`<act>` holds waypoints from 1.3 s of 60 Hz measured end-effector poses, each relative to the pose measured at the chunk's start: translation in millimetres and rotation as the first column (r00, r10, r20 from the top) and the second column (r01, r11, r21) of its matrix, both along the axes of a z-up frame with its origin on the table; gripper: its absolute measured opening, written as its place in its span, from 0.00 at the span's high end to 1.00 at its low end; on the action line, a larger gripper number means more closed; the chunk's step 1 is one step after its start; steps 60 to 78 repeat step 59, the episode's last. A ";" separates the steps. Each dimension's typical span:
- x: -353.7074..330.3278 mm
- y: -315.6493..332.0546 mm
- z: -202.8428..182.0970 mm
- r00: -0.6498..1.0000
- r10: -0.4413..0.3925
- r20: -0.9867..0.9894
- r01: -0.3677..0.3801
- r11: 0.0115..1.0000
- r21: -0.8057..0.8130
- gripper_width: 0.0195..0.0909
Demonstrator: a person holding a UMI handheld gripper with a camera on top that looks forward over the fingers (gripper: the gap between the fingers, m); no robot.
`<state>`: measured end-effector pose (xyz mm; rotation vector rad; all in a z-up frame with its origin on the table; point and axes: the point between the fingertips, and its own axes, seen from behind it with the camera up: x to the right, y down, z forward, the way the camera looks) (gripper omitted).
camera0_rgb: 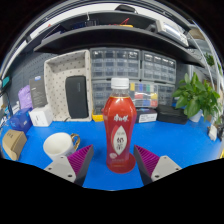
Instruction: Pour water
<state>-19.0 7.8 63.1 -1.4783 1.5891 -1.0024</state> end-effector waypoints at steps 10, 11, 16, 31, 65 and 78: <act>-55.6 10.2 20.7 0.997 -0.077 -0.011 0.077 0.996 0.034 0.12; -61.0 12.4 23.9 0.996 -0.083 -0.013 0.084 0.996 0.043 0.12; -84.3 24.9 43.5 0.994 -0.108 -0.014 0.109 0.991 0.072 0.12; -122.1 71.7 97.4 0.997 -0.077 -0.018 0.077 0.996 0.049 0.13; -156.6 102.1 163.5 0.998 -0.059 0.025 0.059 0.998 -0.013 0.13; -156.6 102.1 163.5 0.998 -0.059 0.025 0.059 0.998 -0.013 0.13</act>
